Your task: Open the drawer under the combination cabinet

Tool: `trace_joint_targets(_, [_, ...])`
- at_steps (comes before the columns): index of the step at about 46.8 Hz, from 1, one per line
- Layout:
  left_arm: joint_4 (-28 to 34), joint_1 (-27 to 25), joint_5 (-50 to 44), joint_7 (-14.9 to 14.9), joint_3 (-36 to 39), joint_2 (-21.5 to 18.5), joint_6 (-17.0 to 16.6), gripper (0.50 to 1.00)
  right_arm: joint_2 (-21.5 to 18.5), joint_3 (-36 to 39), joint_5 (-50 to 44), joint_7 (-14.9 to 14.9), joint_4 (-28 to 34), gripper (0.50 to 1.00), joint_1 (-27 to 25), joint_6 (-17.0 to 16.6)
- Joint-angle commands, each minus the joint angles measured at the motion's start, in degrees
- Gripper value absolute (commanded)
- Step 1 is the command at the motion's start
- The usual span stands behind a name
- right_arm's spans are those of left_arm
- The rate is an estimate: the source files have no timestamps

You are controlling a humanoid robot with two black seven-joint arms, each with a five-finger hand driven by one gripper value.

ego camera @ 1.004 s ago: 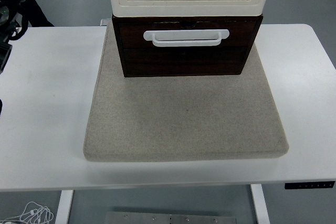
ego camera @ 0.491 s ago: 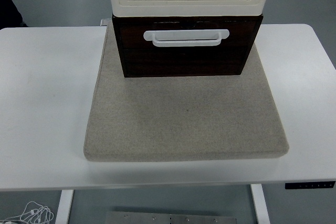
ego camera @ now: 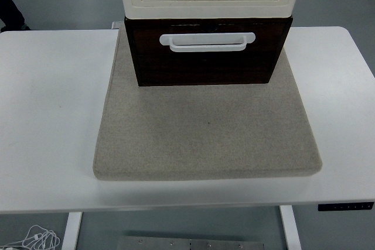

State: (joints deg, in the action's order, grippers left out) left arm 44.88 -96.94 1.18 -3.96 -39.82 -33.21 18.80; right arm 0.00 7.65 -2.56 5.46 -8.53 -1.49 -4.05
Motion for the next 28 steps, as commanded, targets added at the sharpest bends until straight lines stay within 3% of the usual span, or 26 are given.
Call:
trace_joint_targets(1, [5.64,0.00,1.89,-0.09,0.09,-0.36,-1.04,1.000,0.00,0.00,0.01,-0.01,0.00,0.926,-0.01,0.00])
trace_joint_targets(8, [14.61,-1.23,6.02,-0.18,4.65,-1.68,-1.84,1.000,0.00,0.00,0.01,-0.01,0.00,0.926,-0.01,0.00])
trace_joint_targets(17, [25.95,-5.62,6.90,-0.09,17.40,-3.26,-3.59,1.000,0.00,0.00,0.01,-0.01,0.00,0.926,-0.01,0.00])
trace_joint_targets(28, [34.48,-8.87,6.90,-0.18,30.14,-3.35,-4.65,1.000,0.00,0.00,0.01,-0.01,0.00,0.926,-0.01,0.09])
